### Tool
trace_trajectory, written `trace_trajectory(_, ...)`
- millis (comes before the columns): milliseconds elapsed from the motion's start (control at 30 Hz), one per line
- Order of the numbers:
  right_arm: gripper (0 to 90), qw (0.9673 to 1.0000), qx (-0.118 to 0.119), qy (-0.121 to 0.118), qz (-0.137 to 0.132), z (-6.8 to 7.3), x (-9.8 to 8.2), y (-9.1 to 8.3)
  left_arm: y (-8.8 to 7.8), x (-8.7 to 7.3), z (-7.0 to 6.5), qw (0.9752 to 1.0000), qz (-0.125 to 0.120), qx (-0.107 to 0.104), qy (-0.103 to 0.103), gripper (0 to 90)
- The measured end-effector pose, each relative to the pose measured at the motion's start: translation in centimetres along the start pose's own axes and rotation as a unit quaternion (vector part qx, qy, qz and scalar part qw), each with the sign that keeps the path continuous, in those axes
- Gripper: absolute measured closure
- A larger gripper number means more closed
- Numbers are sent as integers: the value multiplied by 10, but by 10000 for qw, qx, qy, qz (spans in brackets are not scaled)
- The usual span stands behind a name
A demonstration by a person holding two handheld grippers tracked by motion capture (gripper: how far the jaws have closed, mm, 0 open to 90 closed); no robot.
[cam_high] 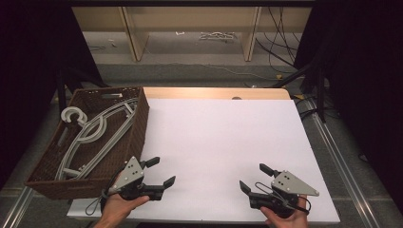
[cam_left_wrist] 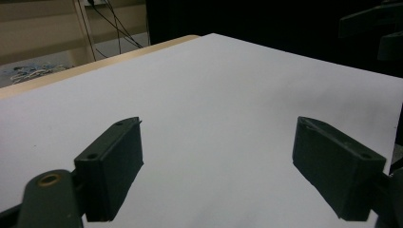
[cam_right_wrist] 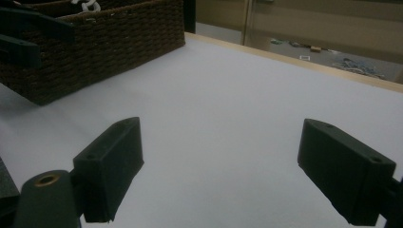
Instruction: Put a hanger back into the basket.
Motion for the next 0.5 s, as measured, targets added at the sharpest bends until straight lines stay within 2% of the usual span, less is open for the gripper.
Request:
trace_trajectory(33,163,10000,8,5,-9,0,0,0,0,-1,0,10000,30,16,-37,171)
trace_trajectory(100,163,10000,30,-9,51,1,-1,0,-1,-1,1,10000,50,1,32,171)
trace_trajectory(167,163,10000,45,-40,67,1,-2,0,0,0,0,10000,-27,-22,-56,171)
trace_trajectory(233,163,10000,45,-19,71,2,-2,0,-1,0,2,10000,9,27,-25,171)
trace_trajectory(300,163,10000,36,-40,58,1,-2,0,0,0,1,10000,-25,-11,-34,171)
trace_trajectory(333,163,9999,24,-63,127,1,-3,0,-1,0,2,10000,20,22,-39,171)
trace_trajectory(367,163,10000,29,-38,63,2,-2,1,0,-1,1,9999,17,6,-99,171)
trace_trajectory(433,163,10000,48,-36,65,2,-2,1,0,-1,2,10000,47,10,-28,171)
trace_trajectory(500,163,10000,52,-40,70,2,-2,1,0,-1,2,10000,22,20,-91,171)
Point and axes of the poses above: each handheld gripper's, and its own axes: y roughly forward along the jaws, x roughly out of its top, z roughly to its left, the point moved 10 cm from there along y, roughly forward along the jaws, and after that the axes turned 11 degrees about -x, right-handed, at the moved point
